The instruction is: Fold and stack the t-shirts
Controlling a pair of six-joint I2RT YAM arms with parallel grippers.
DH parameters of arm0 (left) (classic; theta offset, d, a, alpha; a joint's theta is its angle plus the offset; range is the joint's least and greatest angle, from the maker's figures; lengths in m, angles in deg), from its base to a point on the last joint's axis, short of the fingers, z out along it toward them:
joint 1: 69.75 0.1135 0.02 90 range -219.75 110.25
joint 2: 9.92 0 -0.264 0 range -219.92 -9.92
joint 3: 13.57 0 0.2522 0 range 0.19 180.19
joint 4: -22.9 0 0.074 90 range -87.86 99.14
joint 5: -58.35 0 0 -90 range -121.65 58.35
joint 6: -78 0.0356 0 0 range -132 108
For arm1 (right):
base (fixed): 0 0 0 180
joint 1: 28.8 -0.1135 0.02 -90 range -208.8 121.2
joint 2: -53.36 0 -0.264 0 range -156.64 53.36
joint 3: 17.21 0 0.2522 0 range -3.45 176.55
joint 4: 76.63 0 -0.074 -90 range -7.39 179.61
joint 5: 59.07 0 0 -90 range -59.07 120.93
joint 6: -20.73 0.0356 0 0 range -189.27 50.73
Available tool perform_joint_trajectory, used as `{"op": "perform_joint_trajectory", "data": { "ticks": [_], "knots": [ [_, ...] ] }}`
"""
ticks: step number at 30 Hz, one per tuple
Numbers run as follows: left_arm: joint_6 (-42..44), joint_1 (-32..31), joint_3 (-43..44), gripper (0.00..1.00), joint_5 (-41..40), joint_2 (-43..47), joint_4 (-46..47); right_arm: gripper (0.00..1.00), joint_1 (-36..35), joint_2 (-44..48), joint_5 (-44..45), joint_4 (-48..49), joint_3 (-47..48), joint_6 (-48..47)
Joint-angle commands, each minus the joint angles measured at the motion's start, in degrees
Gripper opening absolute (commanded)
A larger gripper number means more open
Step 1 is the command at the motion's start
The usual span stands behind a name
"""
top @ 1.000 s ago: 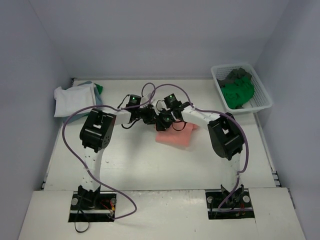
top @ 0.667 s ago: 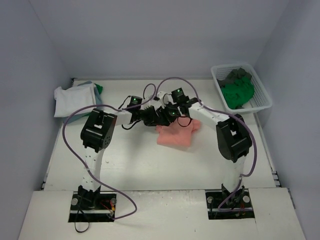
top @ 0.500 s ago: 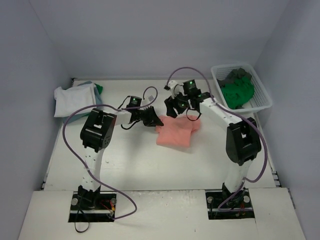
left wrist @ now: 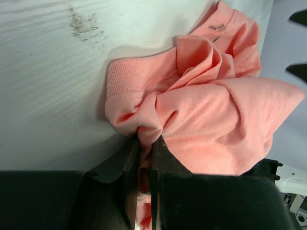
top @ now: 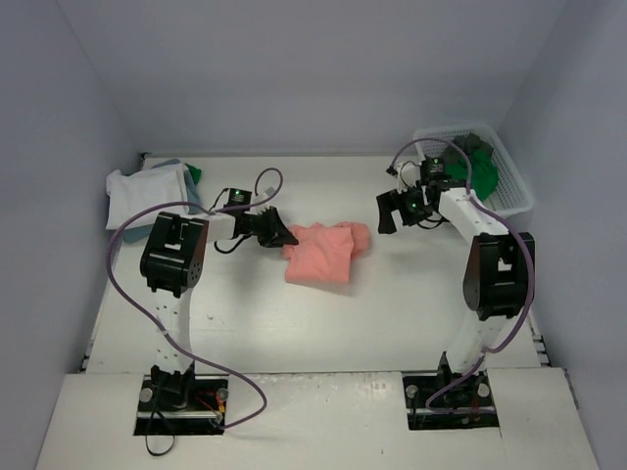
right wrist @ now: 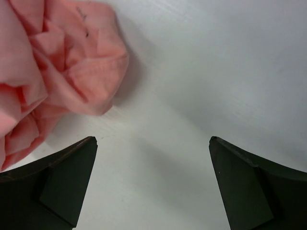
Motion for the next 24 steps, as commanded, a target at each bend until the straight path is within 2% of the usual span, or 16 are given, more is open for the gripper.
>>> {"op": "perform_joint_trajectory", "data": {
  "ticks": [1, 6, 10, 15, 21, 24],
  "knots": [
    [4.52, 1.39, -1.88, 0.00, -8.39, 0.88, -4.67, 1.00, -0.54, 0.10, -9.81, -3.01, -1.77, -2.41],
    [5.13, 1.56, -2.58, 0.00, -8.83, 1.93, -4.85, 1.00, -1.33, -4.29, -24.94, -3.02, -2.65, -4.00],
    [5.39, 2.18, -2.94, 0.00, -8.92, 2.72, -5.03, 1.00, -1.60, -11.93, -37.50, -2.93, -1.07, -4.35],
    [5.57, 2.27, -3.55, 0.00, -8.83, 3.16, -4.85, 1.00, -1.51, -20.28, -45.26, -2.75, 1.39, -3.74],
    [5.66, 2.53, -3.64, 0.00, -8.74, 2.72, -4.67, 1.00, -0.02, -22.40, -55.09, -2.40, 2.36, -3.12],
    [5.31, 2.53, -3.73, 0.00, -8.83, 2.55, -4.50, 1.00, -0.19, -22.49, -55.48, -2.14, 2.36, -2.16]
  ]
}}
